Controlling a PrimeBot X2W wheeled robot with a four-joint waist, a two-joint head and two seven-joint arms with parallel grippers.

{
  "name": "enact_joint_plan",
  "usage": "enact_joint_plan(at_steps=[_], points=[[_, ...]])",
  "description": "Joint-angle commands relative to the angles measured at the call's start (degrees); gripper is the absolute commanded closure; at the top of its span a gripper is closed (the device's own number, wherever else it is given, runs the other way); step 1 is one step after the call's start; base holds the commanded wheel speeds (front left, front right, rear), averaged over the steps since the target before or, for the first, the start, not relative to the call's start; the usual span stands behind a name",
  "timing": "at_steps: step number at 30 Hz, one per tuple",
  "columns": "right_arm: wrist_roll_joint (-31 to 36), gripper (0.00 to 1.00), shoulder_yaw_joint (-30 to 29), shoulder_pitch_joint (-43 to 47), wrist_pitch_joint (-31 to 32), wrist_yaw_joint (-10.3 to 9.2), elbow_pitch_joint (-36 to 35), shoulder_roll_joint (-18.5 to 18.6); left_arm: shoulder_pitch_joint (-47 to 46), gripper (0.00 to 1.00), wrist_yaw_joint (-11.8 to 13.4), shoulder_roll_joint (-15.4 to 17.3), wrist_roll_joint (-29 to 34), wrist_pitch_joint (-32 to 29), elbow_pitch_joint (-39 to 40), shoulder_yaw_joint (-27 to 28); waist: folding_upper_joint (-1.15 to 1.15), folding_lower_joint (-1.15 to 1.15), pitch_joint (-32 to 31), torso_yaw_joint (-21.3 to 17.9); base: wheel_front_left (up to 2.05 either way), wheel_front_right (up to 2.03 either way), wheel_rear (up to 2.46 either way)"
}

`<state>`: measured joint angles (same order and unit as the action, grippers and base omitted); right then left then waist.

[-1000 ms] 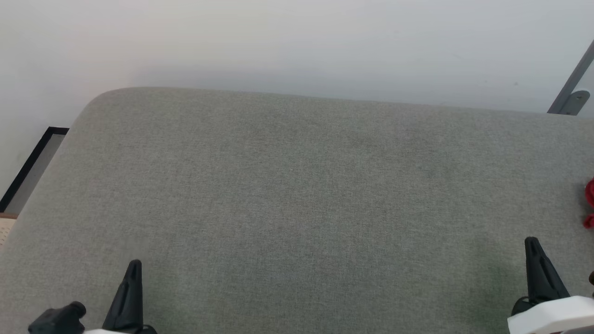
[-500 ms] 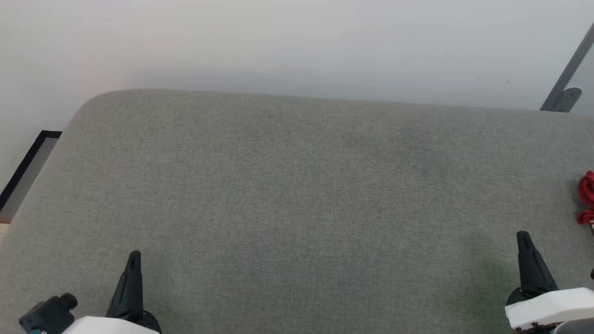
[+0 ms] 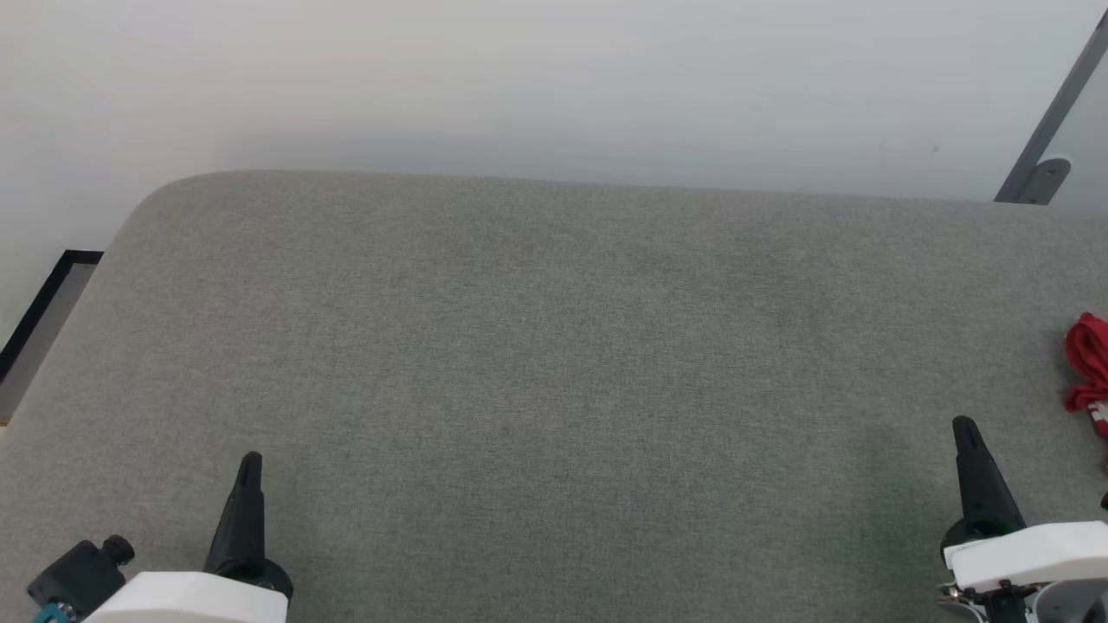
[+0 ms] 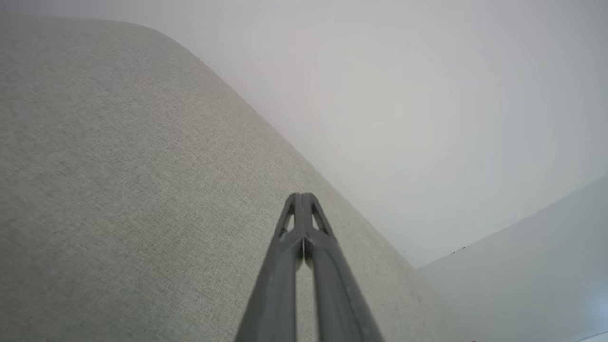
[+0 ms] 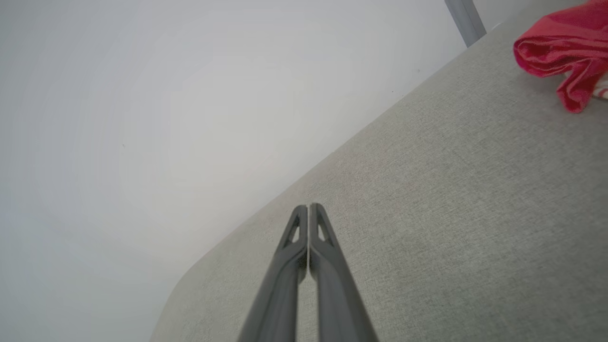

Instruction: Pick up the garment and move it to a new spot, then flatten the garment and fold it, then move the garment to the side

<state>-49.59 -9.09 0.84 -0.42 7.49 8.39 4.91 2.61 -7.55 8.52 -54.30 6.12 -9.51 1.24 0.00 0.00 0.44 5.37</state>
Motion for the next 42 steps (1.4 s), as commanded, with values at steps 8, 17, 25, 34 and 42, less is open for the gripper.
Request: enact_joint_plan(at_steps=[8,17,25,34,42], points=[[-7.0,1.00,0.5,-2.1,1.2,0.01,0.5,-0.2,-2.3,1.00,0.1,-0.4,-6.5,-1.7,-0.2,0.8,0.00,0.00,0.0,-0.6,0.00,0.00,0.00],[-12.6,1.00,0.8,-3.0,2.1,0.01,1.3,-0.5,-3.4,1.00,0.1,-1.1,-11.9,-3.2,-0.9,1.2,0.00,0.00,-0.1,-1.1,0.00,0.00,0.00],[-17.3,1.00,1.0,-3.6,2.9,0.01,2.0,-0.7,-4.4,1.00,0.1,-1.6,-16.3,-4.6,-1.4,1.6,0.00,0.00,-0.1,-1.7,0.00,0.00,0.00],[-22.2,1.00,1.3,-4.4,3.7,0.01,2.7,-1.0,-5.3,1.00,0.1,-2.1,-20.5,-5.9,-2.0,2.1,0.00,0.00,-0.1,-2.2,0.00,0.00,0.00],[-25.8,1.00,1.6,-5.0,4.3,0.01,3.2,-1.2,-6.0,1.00,0.1,-2.6,-23.8,-6.9,-2.4,2.4,0.00,0.00,-0.1,-2.7,0.00,0.00,0.00]])
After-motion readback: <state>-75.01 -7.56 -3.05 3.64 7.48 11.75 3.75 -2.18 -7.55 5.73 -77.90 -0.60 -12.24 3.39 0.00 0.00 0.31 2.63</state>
